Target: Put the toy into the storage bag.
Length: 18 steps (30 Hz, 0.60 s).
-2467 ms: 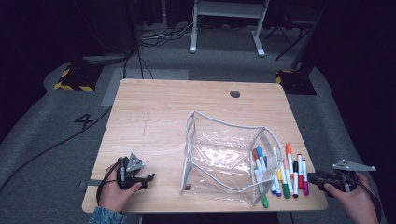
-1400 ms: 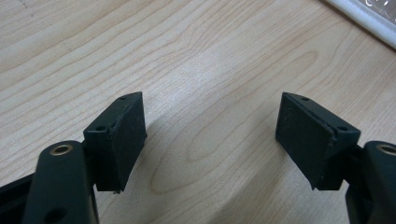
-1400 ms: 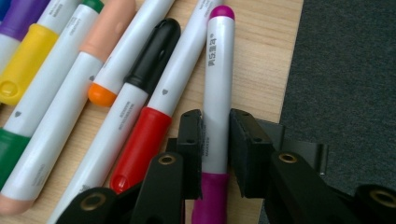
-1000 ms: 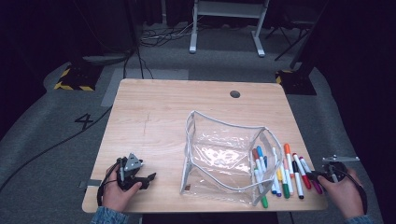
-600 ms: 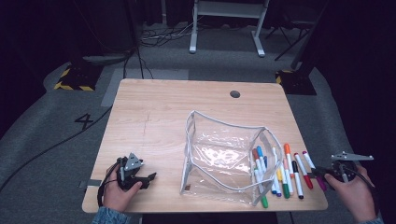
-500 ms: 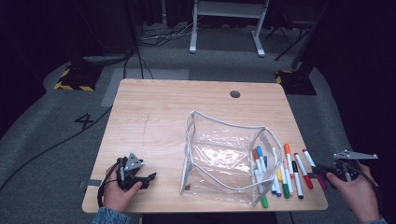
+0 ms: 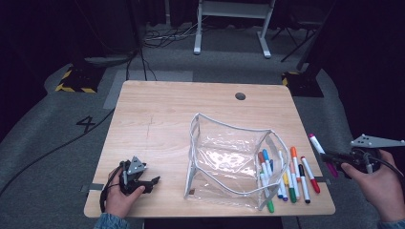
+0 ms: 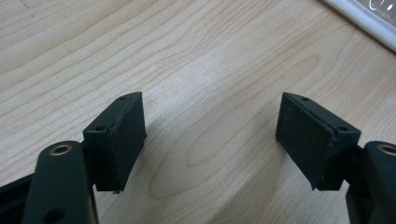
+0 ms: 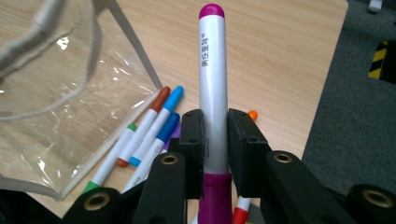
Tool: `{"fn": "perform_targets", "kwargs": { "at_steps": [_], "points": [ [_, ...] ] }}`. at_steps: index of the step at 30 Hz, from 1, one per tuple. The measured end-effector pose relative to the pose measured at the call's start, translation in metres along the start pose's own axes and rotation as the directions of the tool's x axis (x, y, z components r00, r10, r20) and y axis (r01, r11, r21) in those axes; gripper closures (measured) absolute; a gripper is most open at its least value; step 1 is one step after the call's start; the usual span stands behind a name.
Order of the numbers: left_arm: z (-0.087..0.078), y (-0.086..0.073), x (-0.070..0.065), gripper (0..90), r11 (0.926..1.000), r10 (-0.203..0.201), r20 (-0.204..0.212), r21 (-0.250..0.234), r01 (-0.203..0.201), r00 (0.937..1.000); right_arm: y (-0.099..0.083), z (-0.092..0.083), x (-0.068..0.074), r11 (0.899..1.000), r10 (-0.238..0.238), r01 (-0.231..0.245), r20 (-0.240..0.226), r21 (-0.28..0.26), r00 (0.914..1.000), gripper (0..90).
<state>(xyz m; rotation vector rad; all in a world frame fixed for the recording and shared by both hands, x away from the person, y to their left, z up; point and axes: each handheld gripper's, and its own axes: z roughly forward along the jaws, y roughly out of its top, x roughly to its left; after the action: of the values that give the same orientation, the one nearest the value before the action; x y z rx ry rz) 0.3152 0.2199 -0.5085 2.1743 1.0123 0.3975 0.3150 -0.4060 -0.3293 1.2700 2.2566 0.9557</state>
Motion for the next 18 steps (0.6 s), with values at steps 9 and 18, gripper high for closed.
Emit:
{"fn": "perform_targets", "kwargs": {
  "at_steps": [9, 18],
  "points": [
    [0.002, 0.001, 0.000, 22.3, 0.9999, 0.012, 0.006, 0.001, -0.012, 0.9999, 0.032, -0.008, 0.019, 0.997, -0.072, 0.072, -0.045, -0.016, 0.9964, 76.9],
    [0.002, 0.001, 0.000, 22.3, 0.9999, 0.012, 0.006, 0.001, -0.012, 0.9999, 0.069, 0.002, 0.050, 0.986, -0.165, 0.163, -0.158, -0.028, 0.9735, 76.9]
  ]
}}
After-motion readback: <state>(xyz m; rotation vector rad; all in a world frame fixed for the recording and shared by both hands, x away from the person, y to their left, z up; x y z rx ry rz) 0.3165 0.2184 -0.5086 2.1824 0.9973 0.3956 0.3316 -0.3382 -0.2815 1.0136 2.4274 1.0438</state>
